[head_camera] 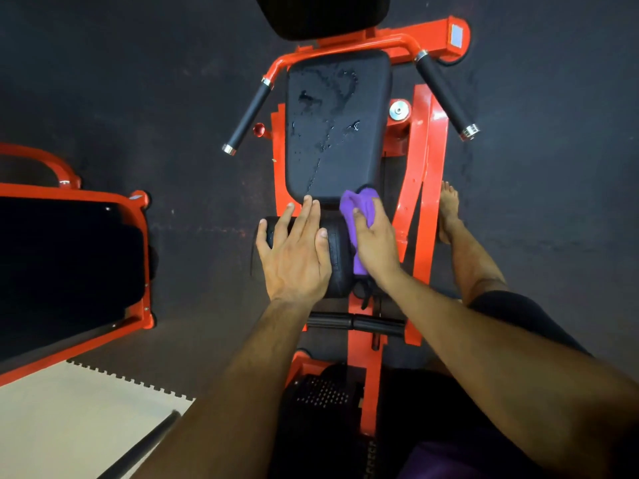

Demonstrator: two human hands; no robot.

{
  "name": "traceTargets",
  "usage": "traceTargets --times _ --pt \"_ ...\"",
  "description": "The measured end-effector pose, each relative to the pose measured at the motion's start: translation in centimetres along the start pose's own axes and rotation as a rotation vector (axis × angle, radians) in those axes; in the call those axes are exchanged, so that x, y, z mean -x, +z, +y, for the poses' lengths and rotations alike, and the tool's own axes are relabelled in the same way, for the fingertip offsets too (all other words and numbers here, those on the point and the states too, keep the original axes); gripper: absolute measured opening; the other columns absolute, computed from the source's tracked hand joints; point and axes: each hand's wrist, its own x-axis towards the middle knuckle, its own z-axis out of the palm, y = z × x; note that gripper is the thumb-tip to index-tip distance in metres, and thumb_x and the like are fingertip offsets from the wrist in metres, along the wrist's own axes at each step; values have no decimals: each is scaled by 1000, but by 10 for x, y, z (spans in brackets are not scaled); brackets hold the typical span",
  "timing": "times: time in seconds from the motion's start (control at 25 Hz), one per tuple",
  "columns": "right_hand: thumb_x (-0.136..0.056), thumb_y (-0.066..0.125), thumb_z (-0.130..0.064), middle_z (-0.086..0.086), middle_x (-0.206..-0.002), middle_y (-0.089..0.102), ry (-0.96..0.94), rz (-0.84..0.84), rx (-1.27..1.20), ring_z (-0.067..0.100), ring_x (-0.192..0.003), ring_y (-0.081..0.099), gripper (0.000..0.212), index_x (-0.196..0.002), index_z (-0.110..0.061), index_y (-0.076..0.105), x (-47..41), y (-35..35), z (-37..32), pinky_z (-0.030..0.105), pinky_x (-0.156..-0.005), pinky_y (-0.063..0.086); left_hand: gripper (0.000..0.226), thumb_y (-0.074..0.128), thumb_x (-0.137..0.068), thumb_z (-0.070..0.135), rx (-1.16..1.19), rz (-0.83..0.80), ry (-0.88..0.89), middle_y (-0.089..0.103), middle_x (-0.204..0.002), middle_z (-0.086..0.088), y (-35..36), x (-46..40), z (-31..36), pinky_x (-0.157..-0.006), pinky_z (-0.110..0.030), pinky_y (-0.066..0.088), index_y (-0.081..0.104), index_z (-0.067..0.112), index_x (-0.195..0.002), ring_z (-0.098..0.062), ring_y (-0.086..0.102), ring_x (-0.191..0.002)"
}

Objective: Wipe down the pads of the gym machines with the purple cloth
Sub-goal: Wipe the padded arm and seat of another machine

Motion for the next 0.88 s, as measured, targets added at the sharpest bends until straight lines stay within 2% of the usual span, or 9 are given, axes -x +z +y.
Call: traceTargets --times 0.16,0.2,0.28,0.36,0.44,0.52,0.64,0.76,0.88 --pt "-103 41 -48 3 -148 52 341 -150 37 23 -136 49 53 -150 -23 44 11 -8 39 34 -114 35 59 14 -108 41 -14 -26 3 36 -164 14 -2 2 0 -125 -55 15 40 26 -158 -15 30 -153" --pt "-102 44 -50 0 -145 54 369 -194 38 20 -130 53 52 -145 -23 51 22 -17 37 33 -113 35 58 14 -108 41 -18 -37 1 36 -164 14 -2 -1 0 -125 -55 15 40 26 -158 -15 30 -152" --pt "-102 52 -44 -1 -109 69 361 -309 61 12 -93 61 27 -105 -24 69 40 -43 21 29 -90 42 57 17 -108 40 -29 -57 -5 38 -163 14 -4 2 -1 -124 -55 15 41 26 -158 -16 32 -152" --pt "-102 57 -36 1 -86 65 304 -371 90 13 -78 54 25 -88 -20 68 52 -74 -14 30 -75 42 58 17 -107 42 -36 -96 2 39 -163 14 -4 2 0 -125 -53 13 42 26 -157 -15 31 -152" --pt "-102 57 -37 0 -78 57 187 -390 163 14 -84 51 20 -93 -22 67 61 -110 -61 30 -86 42 59 19 -106 44 -21 -122 -5 38 -164 10 -9 1 3 -126 -52 10 41 24 -158 -17 28 -154" --pt "-94 61 -51 1 -89 67 33 -367 295 16 -93 58 29 -97 -24 69 60 -140 -100 34 -102 41 61 25 -106 47 30 -69 -76 35 -166 3 -16 11 8 -126 -52 10 40 20 -158 -21 27 -155" --pt "-93 69 -43 -2 -98 74 -134 -335 422 19 -94 68 18 -100 -26 69 51 -176 -144 27 -79 50 62 34 -104 43 188 21 -225 32 -167 -4 -12 54 25 -125 -53 22 38 12 -158 -23 27 -155" --pt "-91 75 -36 -9 -97 72 -289 -346 515 18 -92 67 14 -101 -31 67 38 -193 -178 26 -76 47 66 51 -98 28 251 11 -185 18 -170 0 5 101 41 -119 -51 38 35 12 -159 -22 26 -156" --pt "-88 73 -30 -6 -94 70 -434 -418 670 24 -93 66 17 -103 -25 66 28 -178 -207 16 -72 43 98 80 -69 13 271 -56 -179 24 -169 -1 8 119 48 -122 -43 30 38 14 -157 -19 26 -155"
